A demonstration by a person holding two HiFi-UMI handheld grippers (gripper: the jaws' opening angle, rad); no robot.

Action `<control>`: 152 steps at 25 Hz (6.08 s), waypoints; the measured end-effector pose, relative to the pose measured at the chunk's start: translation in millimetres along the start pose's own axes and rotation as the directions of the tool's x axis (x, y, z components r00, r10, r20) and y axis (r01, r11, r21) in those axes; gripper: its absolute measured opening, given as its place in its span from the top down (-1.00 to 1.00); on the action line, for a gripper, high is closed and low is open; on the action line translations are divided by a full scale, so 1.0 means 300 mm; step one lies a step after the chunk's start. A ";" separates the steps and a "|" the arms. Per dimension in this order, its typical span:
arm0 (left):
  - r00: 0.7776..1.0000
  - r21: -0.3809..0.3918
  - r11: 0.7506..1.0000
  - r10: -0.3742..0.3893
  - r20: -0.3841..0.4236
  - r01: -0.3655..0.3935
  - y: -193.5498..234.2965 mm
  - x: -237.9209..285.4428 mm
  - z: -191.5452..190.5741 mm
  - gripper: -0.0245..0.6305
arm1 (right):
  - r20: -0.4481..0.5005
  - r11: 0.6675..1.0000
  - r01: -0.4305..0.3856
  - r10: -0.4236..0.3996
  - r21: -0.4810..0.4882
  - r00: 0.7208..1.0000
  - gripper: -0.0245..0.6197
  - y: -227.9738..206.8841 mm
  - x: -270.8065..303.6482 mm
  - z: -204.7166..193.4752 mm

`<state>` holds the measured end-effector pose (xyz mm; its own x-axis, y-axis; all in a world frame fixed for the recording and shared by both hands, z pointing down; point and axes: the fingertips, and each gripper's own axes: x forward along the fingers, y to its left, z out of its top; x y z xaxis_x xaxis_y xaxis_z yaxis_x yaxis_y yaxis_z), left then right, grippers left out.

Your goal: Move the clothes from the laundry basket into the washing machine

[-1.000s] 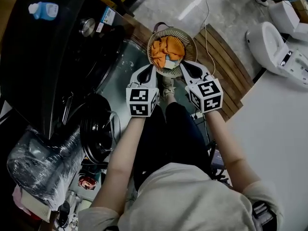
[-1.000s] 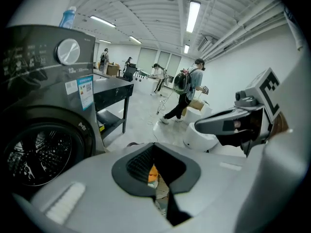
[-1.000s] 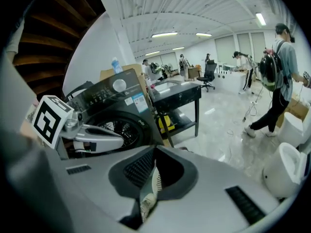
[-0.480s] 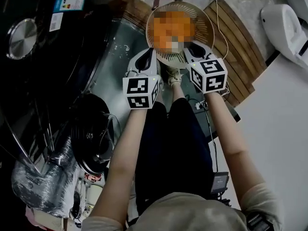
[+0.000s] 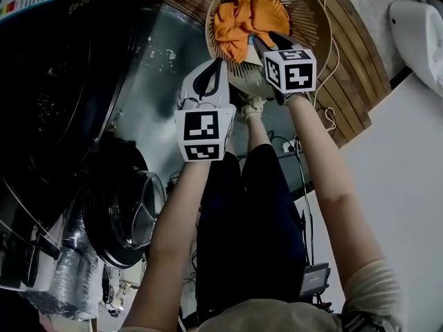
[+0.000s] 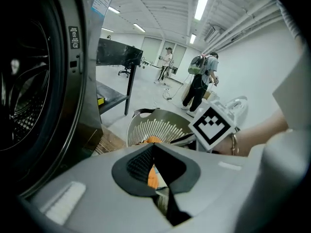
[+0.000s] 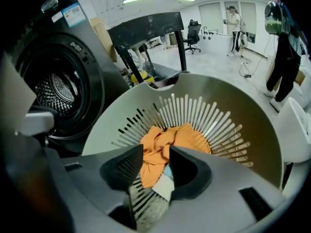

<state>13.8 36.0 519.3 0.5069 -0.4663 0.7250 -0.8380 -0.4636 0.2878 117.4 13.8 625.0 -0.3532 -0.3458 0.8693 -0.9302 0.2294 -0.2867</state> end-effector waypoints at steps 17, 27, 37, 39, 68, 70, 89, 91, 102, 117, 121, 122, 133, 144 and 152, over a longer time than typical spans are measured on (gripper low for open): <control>0.999 -0.072 0.997 0.028 0.045 -0.025 0.066 0.090 -0.046 0.89 | -0.141 0.988 0.128 -0.139 -0.083 0.980 0.80 -0.212 0.375 -0.183; 1.000 -0.080 0.997 -0.006 0.025 0.008 -0.008 0.082 -0.026 0.89 | 0.068 0.996 -0.003 -0.003 0.084 0.998 0.84 -0.134 0.081 -0.041; 0.984 -0.029 0.985 -0.173 -0.037 0.172 -0.165 0.083 0.030 0.24 | 0.284 0.970 -0.222 0.188 0.094 0.940 0.86 0.061 -0.338 0.151; 0.981 -0.012 0.982 -0.190 -0.036 0.189 -0.183 0.080 0.049 0.18 | 0.299 0.959 -0.275 0.244 0.067 0.923 0.86 0.123 -0.402 0.184; 0.998 0.124 0.992 -0.031 0.054 0.024 -0.039 -0.104 0.157 0.81 | 0.255 0.914 -0.386 0.406 -0.125 0.878 0.63 0.385 -0.532 0.242; 0.999 0.085 0.996 -0.010 0.037 0.007 0.004 -0.110 0.138 0.81 | 0.197 0.928 -0.356 0.372 -0.111 0.907 0.51 0.352 -0.467 0.204; 0.995 -0.033 0.996 0.082 0.060 -0.080 0.192 -0.116 0.114 0.81 | -0.208 0.976 -0.113 0.074 -0.185 0.975 0.20 0.078 0.184 -0.131; 0.994 -0.024 0.996 0.084 0.067 -0.083 0.194 -0.114 0.109 0.81 | -0.172 0.984 -0.078 0.050 -0.159 0.984 0.69 0.052 0.185 -0.115; 0.994 -0.005 1.000 0.015 0.109 -0.015 0.091 -0.118 0.143 0.80 | 0.189 0.985 -0.170 0.160 0.038 0.969 0.88 0.105 -0.216 0.144; 0.925 0.266 0.918 -0.343 0.161 0.294 -0.241 -0.255 0.384 0.02 | 0.445 0.930 -0.369 0.334 -0.008 0.831 0.88 0.355 -0.803 0.462; 0.946 0.366 0.904 -0.289 0.146 0.220 -0.253 -0.259 0.409 0.00 | 0.453 0.915 -0.401 0.373 -0.035 0.810 0.88 0.423 -0.856 0.497; 0.950 0.357 0.913 -0.267 0.159 0.197 -0.244 -0.259 0.416 0.00 | 0.454 0.910 -0.413 0.384 -0.039 0.804 0.88 0.443 -0.866 0.500; 0.952 0.206 0.972 -0.166 0.256 0.114 -0.147 -0.302 0.406 0.54 | 0.471 0.851 -0.523 0.479 -0.043 0.741 0.88 0.638 -0.840 0.519; 0.964 0.055 0.998 0.015 0.264 -0.031 0.065 -0.434 0.310 0.58 | 0.426 0.845 -0.534 0.483 0.001 0.765 0.88 0.712 -0.738 0.471; 0.929 -0.138 0.978 0.195 0.314 -0.158 0.174 -0.481 0.252 0.58 | 0.329 0.795 -0.604 0.588 -0.064 0.739 0.88 0.777 -0.708 0.410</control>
<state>-87.7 22.3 382.4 0.3714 -0.7599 0.5335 -0.9274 -0.2758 0.2527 -36.6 28.8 323.9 -0.8409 -0.4201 0.3413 -0.5194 0.4489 -0.7271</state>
